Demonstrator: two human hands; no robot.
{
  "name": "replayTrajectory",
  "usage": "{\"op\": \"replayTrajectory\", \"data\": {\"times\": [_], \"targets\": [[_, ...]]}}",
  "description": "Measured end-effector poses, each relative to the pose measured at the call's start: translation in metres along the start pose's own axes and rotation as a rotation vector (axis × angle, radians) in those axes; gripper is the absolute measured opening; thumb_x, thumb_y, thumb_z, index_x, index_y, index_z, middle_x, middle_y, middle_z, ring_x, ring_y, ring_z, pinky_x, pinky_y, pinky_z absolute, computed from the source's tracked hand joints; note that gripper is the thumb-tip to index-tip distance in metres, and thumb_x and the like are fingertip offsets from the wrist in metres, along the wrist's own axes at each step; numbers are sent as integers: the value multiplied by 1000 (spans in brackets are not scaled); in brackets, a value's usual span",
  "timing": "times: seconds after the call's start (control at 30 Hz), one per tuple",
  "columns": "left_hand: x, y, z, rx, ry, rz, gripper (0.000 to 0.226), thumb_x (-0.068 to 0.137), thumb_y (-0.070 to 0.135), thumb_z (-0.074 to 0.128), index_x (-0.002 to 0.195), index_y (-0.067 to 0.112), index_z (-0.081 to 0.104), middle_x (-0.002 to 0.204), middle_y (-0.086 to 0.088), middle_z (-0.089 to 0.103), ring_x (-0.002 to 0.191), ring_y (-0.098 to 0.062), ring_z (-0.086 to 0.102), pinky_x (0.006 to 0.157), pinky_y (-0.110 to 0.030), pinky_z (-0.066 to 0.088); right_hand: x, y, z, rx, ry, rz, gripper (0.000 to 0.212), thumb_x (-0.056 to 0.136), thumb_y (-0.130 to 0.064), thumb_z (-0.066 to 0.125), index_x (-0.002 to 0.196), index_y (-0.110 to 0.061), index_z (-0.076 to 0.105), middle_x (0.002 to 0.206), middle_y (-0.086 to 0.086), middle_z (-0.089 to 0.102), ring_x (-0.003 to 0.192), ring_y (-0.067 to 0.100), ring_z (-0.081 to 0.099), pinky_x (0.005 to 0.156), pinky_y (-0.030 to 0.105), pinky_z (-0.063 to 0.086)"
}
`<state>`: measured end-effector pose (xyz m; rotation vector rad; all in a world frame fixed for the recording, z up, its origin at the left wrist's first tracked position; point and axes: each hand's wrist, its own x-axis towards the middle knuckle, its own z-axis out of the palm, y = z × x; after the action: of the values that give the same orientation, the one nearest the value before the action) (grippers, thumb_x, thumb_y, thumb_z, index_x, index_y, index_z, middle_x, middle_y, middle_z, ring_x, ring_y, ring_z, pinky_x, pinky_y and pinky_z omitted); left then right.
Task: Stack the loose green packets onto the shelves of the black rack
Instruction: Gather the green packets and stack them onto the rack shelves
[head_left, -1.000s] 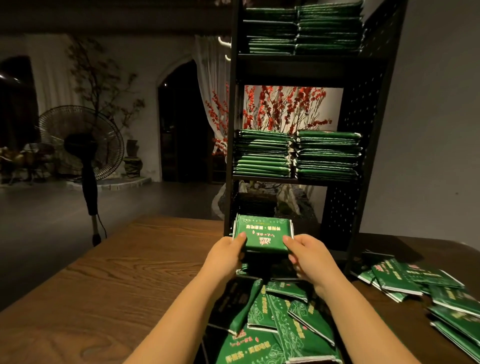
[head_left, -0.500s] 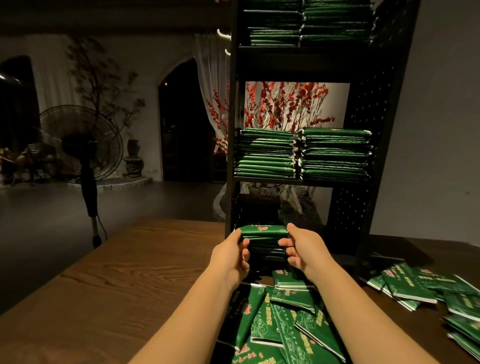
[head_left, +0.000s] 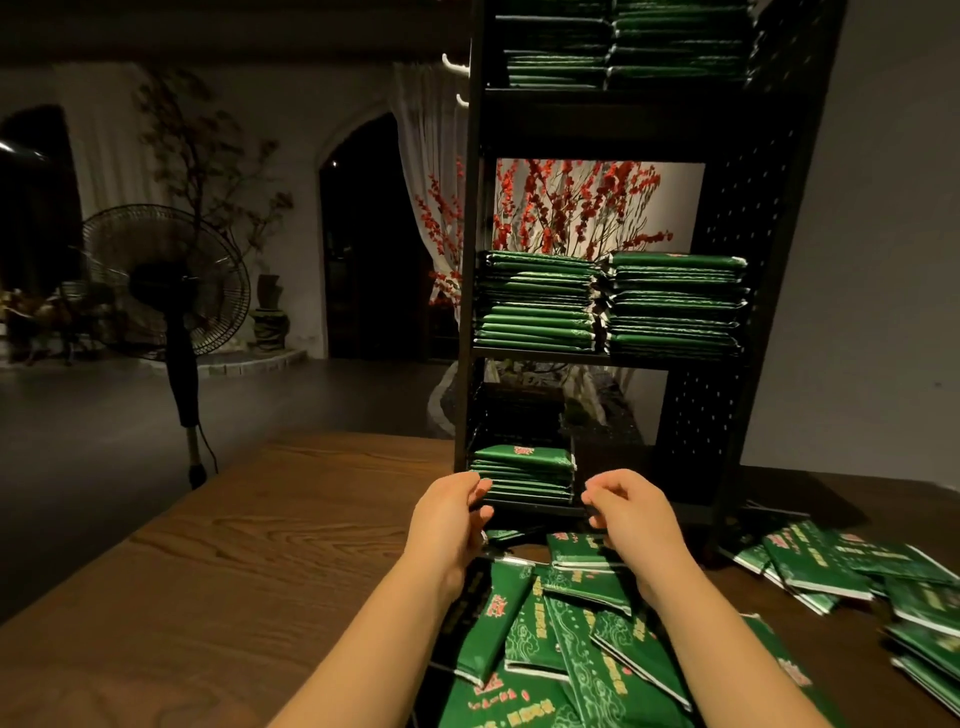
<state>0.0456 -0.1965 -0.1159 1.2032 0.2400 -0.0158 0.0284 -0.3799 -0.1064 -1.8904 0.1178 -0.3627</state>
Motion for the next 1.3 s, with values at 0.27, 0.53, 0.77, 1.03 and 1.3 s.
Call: {"op": "replayTrajectory", "data": {"times": [0.27,0.53,0.77,1.03,1.3], "targets": [[-29,-22,-40,962,3,421,4,95,32,57,99,30,58,93,7,66,84,-10,60,79,-32,50,-32,10,-10,-717,-139,-249,9,97,-25,53,98,-29,62,98,-11,62,82,7,53,70,24,42],[-39,-33,-51,1576,43,169,82,82,81,40,139,23,47,142,-2,44,132,-27,37,103,-45,38,-53,15,-1,-874,-378,-246,73,89,-59,55,152,-31,29,160,-9,23,150,18,14,119,44,24],[-40,-34,-57,1353,-22,276,58,82,70,56,127,33,52,128,6,53,123,-21,47,100,-44,43,-58,13,2,-1027,-348,-205,58,93,-45,51,147,-32,35,144,-5,40,135,25,33,105,52,33],[-41,-32,-57,1109,-17,436,25,87,43,66,104,34,49,97,17,63,90,-4,60,81,-34,53,-55,9,-3,-722,-239,-366,20,100,-34,46,98,-25,64,92,-8,54,89,12,52,84,33,44],[-43,-25,-58,948,115,568,15,96,26,59,109,31,51,88,18,62,76,4,56,59,-17,41,-57,0,-10,243,26,-194,27,101,-17,49,86,-8,70,83,10,73,81,29,68,75,43,52]]}}
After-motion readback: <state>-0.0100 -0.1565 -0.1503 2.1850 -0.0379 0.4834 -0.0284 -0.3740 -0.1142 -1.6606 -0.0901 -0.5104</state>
